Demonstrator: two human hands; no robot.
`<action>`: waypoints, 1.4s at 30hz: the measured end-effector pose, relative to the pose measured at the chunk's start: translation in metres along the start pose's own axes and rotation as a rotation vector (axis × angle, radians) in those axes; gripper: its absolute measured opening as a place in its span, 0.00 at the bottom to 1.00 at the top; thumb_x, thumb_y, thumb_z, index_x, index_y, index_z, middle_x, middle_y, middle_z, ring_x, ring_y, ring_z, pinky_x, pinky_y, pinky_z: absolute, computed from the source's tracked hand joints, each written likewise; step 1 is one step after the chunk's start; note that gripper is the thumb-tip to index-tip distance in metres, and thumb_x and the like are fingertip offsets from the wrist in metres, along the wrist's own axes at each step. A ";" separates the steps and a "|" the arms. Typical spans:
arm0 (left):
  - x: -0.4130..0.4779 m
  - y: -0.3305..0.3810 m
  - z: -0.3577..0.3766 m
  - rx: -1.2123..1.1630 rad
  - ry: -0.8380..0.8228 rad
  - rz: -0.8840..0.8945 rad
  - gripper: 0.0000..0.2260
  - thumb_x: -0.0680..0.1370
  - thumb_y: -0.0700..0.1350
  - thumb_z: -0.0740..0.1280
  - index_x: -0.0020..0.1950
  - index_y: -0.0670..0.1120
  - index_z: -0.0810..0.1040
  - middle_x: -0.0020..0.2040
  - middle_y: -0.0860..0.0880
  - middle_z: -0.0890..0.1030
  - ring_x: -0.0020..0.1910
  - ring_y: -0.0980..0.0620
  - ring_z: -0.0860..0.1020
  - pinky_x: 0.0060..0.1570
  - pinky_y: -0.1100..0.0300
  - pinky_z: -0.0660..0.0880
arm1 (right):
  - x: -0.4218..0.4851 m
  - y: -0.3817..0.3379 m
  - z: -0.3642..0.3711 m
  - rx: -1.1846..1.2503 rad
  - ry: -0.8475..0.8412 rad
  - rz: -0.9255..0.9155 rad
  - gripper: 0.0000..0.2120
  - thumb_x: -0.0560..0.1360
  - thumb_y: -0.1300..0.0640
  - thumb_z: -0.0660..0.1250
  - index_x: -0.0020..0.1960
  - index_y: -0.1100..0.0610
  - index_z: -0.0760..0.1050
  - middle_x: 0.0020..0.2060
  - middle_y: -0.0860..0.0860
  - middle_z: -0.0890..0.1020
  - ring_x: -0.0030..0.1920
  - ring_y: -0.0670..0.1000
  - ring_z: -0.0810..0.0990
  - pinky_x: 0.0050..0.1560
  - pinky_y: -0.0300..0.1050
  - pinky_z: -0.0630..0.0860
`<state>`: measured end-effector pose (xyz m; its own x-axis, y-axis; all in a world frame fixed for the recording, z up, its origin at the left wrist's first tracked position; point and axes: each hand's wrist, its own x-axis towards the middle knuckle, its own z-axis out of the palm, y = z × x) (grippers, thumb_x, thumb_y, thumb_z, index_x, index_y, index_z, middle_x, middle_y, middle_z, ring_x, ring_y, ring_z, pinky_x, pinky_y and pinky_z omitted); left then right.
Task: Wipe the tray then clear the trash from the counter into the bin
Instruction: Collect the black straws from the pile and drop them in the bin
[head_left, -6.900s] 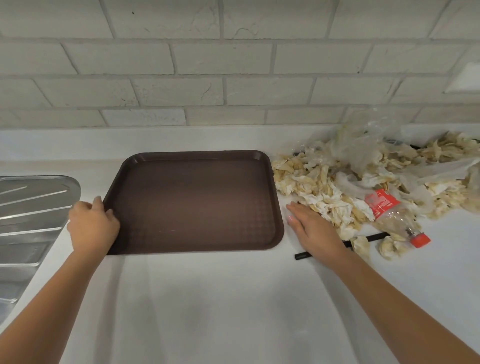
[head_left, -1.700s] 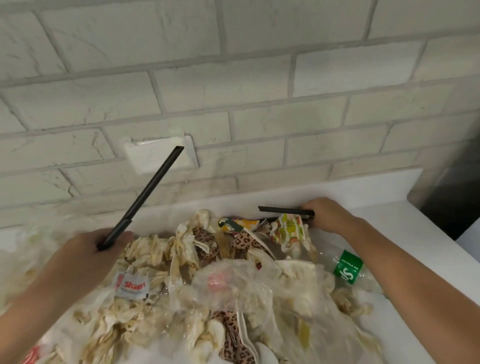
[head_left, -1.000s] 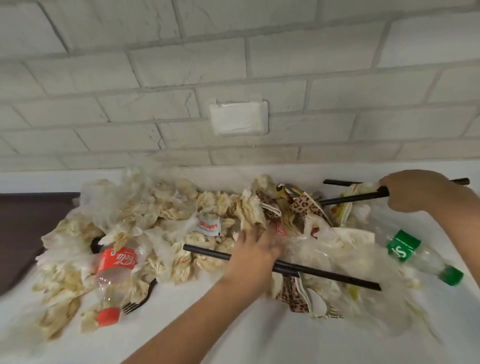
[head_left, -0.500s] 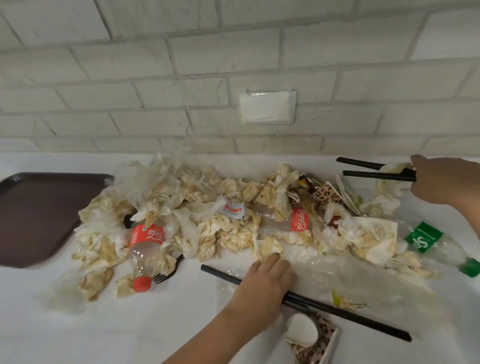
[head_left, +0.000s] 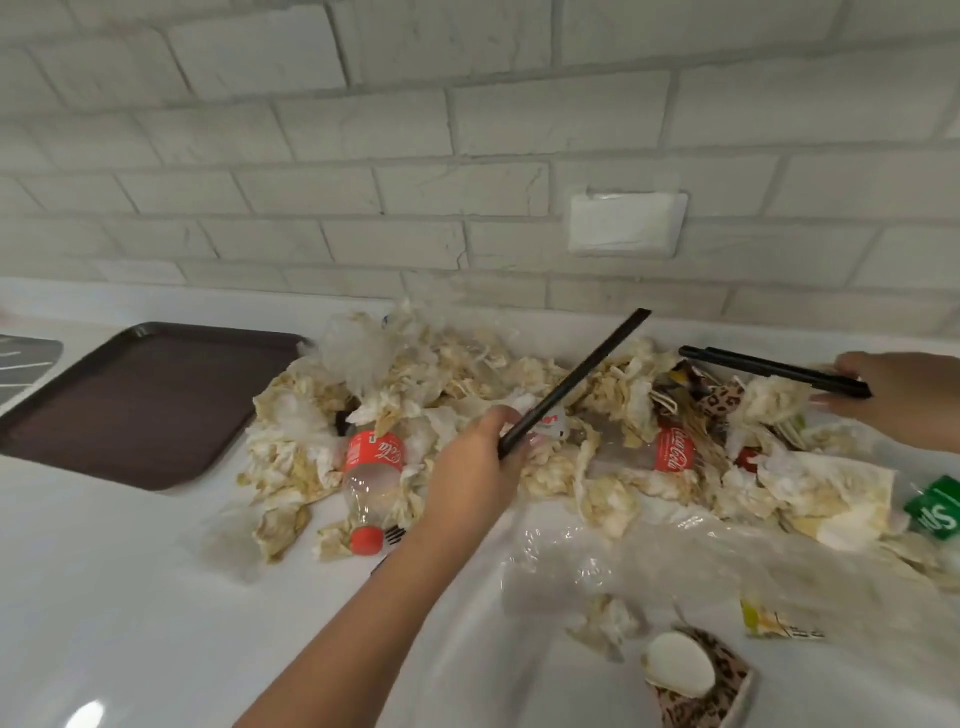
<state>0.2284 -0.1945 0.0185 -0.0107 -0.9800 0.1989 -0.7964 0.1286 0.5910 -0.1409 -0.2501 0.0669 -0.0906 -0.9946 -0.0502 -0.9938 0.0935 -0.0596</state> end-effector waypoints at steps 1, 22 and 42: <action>0.003 -0.007 -0.010 -0.012 -0.017 -0.056 0.16 0.76 0.57 0.65 0.59 0.49 0.74 0.44 0.51 0.81 0.42 0.50 0.80 0.38 0.58 0.75 | 0.003 0.005 0.004 0.021 -0.019 -0.013 0.32 0.58 0.19 0.54 0.35 0.48 0.69 0.26 0.49 0.76 0.30 0.52 0.76 0.36 0.49 0.74; 0.075 0.001 0.040 0.585 -0.569 0.418 0.24 0.81 0.52 0.56 0.76 0.61 0.53 0.74 0.47 0.62 0.62 0.42 0.73 0.56 0.53 0.74 | -0.054 -0.040 -0.044 0.206 -0.120 0.192 0.15 0.81 0.55 0.55 0.67 0.52 0.67 0.37 0.47 0.73 0.37 0.49 0.73 0.36 0.42 0.67; 0.007 -0.009 -0.019 0.178 -0.801 0.434 0.23 0.81 0.52 0.58 0.74 0.64 0.53 0.65 0.54 0.73 0.59 0.51 0.74 0.57 0.56 0.72 | -0.032 -0.072 -0.014 0.150 -0.186 0.020 0.11 0.77 0.42 0.60 0.42 0.47 0.73 0.36 0.47 0.79 0.38 0.47 0.77 0.37 0.42 0.68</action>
<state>0.2464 -0.1998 0.0293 -0.6910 -0.6729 -0.2640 -0.7056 0.5484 0.4488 -0.0674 -0.2256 0.0865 -0.0832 -0.9685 -0.2346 -0.9701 0.1325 -0.2032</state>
